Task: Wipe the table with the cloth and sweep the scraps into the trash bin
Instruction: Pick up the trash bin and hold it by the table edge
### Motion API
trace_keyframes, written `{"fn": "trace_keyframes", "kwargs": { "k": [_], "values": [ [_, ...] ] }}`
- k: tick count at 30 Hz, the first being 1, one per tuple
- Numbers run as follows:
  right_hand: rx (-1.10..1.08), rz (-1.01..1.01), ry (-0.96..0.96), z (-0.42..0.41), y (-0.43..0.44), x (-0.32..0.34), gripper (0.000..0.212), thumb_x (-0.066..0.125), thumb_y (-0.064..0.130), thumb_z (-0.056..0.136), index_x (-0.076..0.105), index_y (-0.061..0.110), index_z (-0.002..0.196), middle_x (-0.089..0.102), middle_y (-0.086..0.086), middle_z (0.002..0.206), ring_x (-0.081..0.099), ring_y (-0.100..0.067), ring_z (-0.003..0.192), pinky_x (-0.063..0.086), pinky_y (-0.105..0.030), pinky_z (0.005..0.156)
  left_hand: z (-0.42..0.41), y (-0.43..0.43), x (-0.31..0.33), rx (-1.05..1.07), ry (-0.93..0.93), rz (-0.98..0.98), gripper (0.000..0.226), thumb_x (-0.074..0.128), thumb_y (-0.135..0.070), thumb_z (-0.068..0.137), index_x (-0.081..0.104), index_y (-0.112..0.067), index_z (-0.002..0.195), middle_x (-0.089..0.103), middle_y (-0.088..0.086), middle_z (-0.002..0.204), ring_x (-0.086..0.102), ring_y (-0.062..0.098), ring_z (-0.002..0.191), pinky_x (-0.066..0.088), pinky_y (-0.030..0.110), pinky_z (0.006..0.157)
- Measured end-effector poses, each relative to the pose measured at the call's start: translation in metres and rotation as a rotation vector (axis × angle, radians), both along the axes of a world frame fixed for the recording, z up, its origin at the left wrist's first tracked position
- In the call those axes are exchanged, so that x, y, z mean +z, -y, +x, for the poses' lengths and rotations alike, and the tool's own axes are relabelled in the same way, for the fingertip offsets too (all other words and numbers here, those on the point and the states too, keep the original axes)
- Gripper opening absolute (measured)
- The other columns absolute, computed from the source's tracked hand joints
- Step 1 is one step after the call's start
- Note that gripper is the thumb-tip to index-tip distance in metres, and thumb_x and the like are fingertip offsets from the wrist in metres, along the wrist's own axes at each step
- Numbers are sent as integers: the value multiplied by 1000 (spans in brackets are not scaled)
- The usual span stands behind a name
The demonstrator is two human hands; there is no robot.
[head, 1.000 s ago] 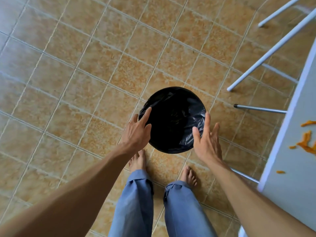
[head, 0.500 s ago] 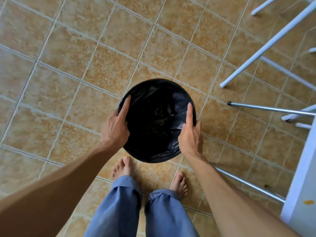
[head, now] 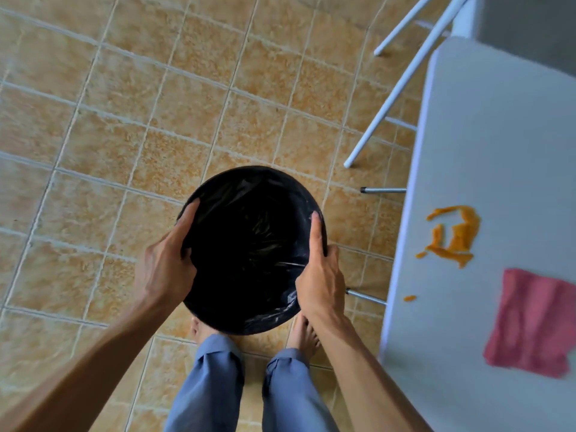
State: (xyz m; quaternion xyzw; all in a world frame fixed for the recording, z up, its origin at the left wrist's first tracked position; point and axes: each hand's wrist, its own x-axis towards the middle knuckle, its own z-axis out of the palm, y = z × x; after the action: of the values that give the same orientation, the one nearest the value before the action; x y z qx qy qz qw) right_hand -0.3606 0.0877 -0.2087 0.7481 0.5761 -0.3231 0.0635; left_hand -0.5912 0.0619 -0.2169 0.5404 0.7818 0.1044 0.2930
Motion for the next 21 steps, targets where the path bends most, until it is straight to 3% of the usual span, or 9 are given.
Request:
{"fn": "trace_keyframes", "kwargs": {
  "k": [2,4,6,8,10,12,15,19,21],
  "values": [
    [25,-5,-8,11,-2,22,91,47,9,102,-13,54,154,47,-7,116,49,-19,62,36,-26,51,2,2,22,-4,6,9,92,59,0,81,18,-44,152,73,16,96,65,37,66,41,31,49],
    [31,-14,-8,21,-6,45,79,45,25,106,-9,52,156,49,-8,121,60,-26,89,45,-32,67,6,2,41,-23,10,17,92,62,-1,81,20,-42,152,73,17,95,65,37,66,46,33,50],
    [49,-23,-15,24,-12,71,69,43,31,105,2,45,159,42,-10,141,49,-30,127,47,-37,92,15,1,56,-39,2,35,91,64,0,81,24,-40,152,74,17,95,66,38,64,44,32,49],
    [78,32,-76,27,-14,103,59,44,34,104,21,39,159,28,-7,156,33,-26,145,39,-39,111,26,-1,64,-36,-31,58,91,64,1,79,26,-39,152,74,18,93,62,35,55,38,27,45],
    [79,188,-130,37,-14,132,50,49,32,102,41,33,152,34,-3,156,33,-20,146,36,-39,115,41,-4,67,-20,-52,62,92,64,3,78,28,-38,151,74,19,89,53,29,48,34,24,43],
    [0,401,-127,63,-15,147,42,57,26,96,59,27,138,49,-5,147,44,-21,138,40,-40,113,56,-6,66,2,-40,57,92,61,1,79,25,-42,151,72,19,83,54,31,48,38,27,44],
    [-130,705,69,138,-15,140,31,59,19,85,76,18,111,68,-9,123,58,-35,122,45,-47,107,79,-8,67,25,-15,41,91,59,-2,80,21,-45,151,70,20,77,53,32,48,40,31,45],
    [-348,662,293,245,0,115,36,53,21,84,76,16,111,66,-9,132,49,-38,132,42,-51,108,111,-16,63,8,9,68,89,61,0,80,25,-37,152,72,25,89,61,40,58,41,34,50],
    [-230,606,304,275,15,97,43,50,23,89,70,14,126,58,-15,144,45,-39,139,39,-50,113,127,-17,60,-4,20,70,89,62,-1,80,24,-37,152,71,26,88,62,42,59,43,36,51]
  ]
}}
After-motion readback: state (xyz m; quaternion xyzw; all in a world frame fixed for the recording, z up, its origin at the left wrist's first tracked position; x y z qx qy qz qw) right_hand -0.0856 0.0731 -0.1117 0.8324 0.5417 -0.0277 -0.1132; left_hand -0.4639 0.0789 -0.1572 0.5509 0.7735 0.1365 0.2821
